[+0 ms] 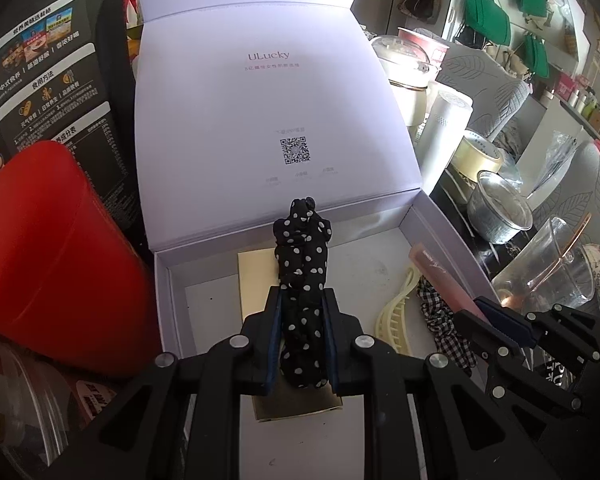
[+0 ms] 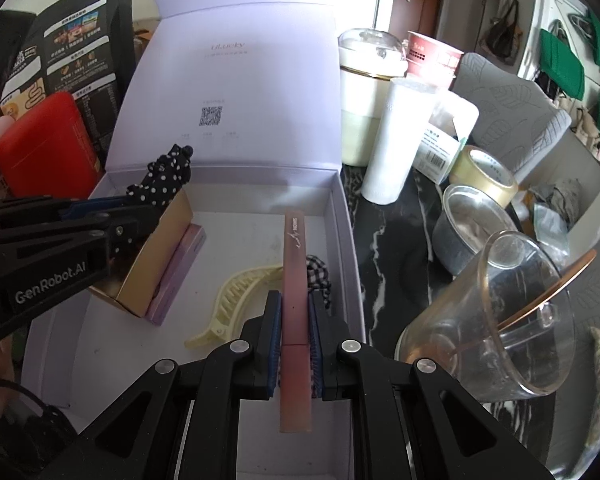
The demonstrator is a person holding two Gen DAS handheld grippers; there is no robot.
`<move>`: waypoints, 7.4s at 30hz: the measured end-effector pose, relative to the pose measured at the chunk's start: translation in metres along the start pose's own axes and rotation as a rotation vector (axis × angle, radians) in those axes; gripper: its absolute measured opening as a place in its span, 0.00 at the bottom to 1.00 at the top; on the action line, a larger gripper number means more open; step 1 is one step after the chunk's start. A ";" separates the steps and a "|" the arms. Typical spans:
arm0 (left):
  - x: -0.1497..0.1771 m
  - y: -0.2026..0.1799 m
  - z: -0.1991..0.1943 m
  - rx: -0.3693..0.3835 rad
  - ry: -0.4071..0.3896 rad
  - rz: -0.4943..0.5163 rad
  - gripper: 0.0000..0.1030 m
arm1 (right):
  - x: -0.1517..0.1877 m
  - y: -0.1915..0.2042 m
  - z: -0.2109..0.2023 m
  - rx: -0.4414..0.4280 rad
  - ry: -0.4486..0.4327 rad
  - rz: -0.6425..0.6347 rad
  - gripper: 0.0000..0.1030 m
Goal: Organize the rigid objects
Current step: 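Lower the umbrella with the left gripper while the right gripper lowers the pink tube into the box, then open both grippers to release the polka-dot umbrella and pink tube, then withdraw, then move both grippers across the table toward the black lip gloss box and lollipop, then grasp the black PUCO lip gloss box with the right gripper, then grasp the yellow-green lollipop with the left gripper while the right gripper holds the black box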
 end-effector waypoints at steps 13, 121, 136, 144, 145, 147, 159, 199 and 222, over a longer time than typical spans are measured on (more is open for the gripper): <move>-0.003 -0.004 0.002 -0.044 0.035 0.000 0.18 | -0.001 -0.001 -0.002 0.030 0.001 0.007 0.17; 0.120 -0.165 -0.072 0.061 -0.013 0.338 1.00 | 0.195 -0.125 -0.044 0.066 0.004 0.437 0.35; 0.124 -0.193 -0.071 0.090 -0.008 0.409 1.00 | 0.233 -0.162 -0.066 0.046 -0.083 0.546 0.35; 0.123 -0.205 -0.071 0.105 -0.013 0.415 1.00 | 0.226 -0.159 -0.052 0.027 -0.058 0.470 0.35; 0.123 -0.206 -0.070 0.104 -0.013 0.417 1.00 | 0.224 -0.160 -0.049 0.023 -0.051 0.462 0.35; 0.123 -0.210 -0.069 0.096 -0.014 0.422 1.00 | 0.222 -0.161 -0.043 0.025 -0.034 0.446 0.35; 0.116 -0.238 -0.054 0.129 0.019 0.433 1.00 | 0.237 -0.172 -0.071 0.021 -0.096 0.419 0.24; 0.129 -0.365 0.036 0.468 0.154 0.775 0.99 | 0.306 -0.244 -0.098 0.099 -0.056 0.592 0.24; 0.134 -0.375 0.035 0.475 0.099 0.896 0.76 | 0.313 -0.248 -0.100 0.100 -0.054 0.622 0.24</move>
Point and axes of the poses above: each gripper's, at about its wrist camera, not at the fingertips, and z roughly the way its jaws point, y to its left, x to its underside, the point moved 1 cm from there along z, roughly the way its jaws point, and after that the axes turned 15 degrees about y, right-handed, at the moved point
